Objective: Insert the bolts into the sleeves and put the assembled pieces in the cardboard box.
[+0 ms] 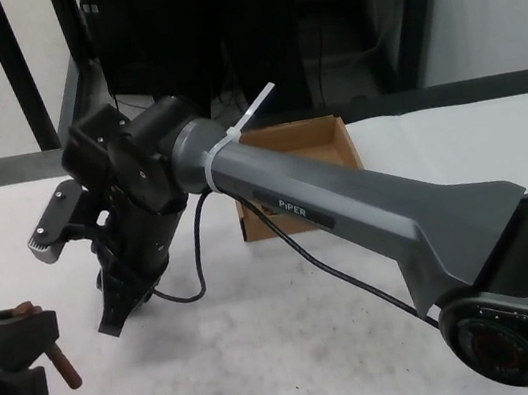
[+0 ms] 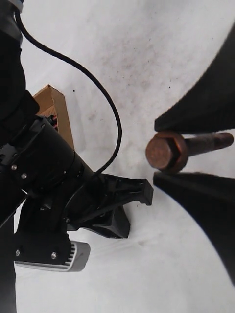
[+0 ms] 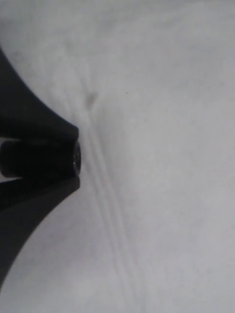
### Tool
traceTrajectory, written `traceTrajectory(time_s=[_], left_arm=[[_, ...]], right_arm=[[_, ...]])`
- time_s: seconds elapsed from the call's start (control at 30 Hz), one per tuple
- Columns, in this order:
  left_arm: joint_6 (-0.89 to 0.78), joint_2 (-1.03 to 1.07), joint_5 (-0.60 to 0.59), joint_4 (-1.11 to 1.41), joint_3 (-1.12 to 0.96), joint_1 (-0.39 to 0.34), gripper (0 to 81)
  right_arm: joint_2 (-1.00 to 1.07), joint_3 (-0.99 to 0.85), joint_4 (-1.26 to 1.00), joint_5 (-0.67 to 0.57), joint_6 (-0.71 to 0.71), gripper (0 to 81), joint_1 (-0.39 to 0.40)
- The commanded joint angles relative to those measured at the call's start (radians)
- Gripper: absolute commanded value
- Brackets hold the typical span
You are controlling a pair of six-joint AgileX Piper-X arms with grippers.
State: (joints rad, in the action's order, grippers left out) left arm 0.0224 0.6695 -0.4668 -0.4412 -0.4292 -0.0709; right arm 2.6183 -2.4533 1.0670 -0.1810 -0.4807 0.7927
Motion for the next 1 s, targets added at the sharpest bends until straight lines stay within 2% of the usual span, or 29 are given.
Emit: traceTrajectory(time_s=[0.0,0.13,0.5,0.7,0.97], left_arm=[[0.001,-0.011,-0.031,0.019,-0.003,-0.002,0.8],[0.001,-0.011,-0.037,0.019,-0.003,-0.002,0.8],[-0.017,-0.011,-0.036,0.019,-0.003,-0.002,0.8],[-0.017,-0.011,-0.036,0.019,-0.003,-0.002,0.8],[-0.045,-0.011,-0.036,0.019,-0.003,-0.002,0.8]], right_arm=[[-0.05,-0.002,0.007,-0.03,0.022,0.2,-0.003],[-0.069,-0.002,0.008,-0.089,0.063,0.2,-0.02],[-0.114,-0.002,0.115,-0.095,0.086,0.2,-0.058],[-0.147,-0.002,0.163,-0.183,0.094,0.2,-0.075],[-0.217,0.0,0.171,-0.183,0.095,0.2,-0.077]])
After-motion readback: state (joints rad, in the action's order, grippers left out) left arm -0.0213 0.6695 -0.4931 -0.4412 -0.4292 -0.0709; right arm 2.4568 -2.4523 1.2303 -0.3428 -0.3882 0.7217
